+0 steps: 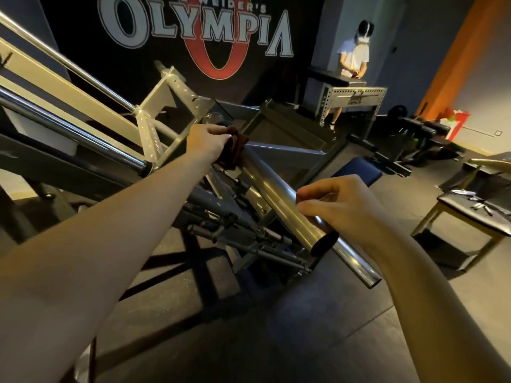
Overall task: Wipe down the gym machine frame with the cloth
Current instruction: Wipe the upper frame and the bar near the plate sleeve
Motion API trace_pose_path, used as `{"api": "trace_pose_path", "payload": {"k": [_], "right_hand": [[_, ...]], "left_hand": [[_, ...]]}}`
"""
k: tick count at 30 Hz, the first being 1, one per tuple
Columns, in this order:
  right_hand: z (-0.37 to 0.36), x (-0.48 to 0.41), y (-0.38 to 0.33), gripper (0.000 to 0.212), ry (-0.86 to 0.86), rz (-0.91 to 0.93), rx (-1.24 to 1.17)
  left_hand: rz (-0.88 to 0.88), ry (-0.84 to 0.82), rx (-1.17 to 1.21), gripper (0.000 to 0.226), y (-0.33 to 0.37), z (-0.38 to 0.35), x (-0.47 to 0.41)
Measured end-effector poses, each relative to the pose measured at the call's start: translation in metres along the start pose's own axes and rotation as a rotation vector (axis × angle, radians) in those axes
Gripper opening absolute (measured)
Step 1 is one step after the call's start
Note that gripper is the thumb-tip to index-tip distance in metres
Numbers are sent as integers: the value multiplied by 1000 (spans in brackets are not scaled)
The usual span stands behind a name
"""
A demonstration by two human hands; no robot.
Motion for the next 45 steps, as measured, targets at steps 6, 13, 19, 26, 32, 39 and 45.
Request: {"api": "trace_pose_path", "payload": {"k": [6,13,19,26,32,39,45], "right_hand": [[1,0,1,17,8,-1,29],[-12,10,-15,11,120,43,413],[-37,28,-51,26,292,45,526],[-112,37,-91,18,327,183,283],[-184,-1,-75,50,13,-13,-142],[-238,-87,-29,39,-158,-88,-434],[-265,-139,6,21,-262,-235,-648]], "left_hand": [[-117,-95,74,23,-14,-11,69],[-120,-256,223,20,-28,-9,158],[-64,-253,65,22,-35,53,162],[44,-212,17,21,-63,116,148],[106,-258,7,20,-87,137,124],[301,-353,82,21,-107,145,66],[386,-304,-39,22,-131,135,2]]}}
Point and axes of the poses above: each hand's wrist, its own x-axis away from the middle knuckle, its own z-axis out of the back of the hand, y = z × x, the point moved 1 cm from there along -x, towards the middle knuckle, and after that the axes turned 10 degrees about x, right-handed, at the moved point
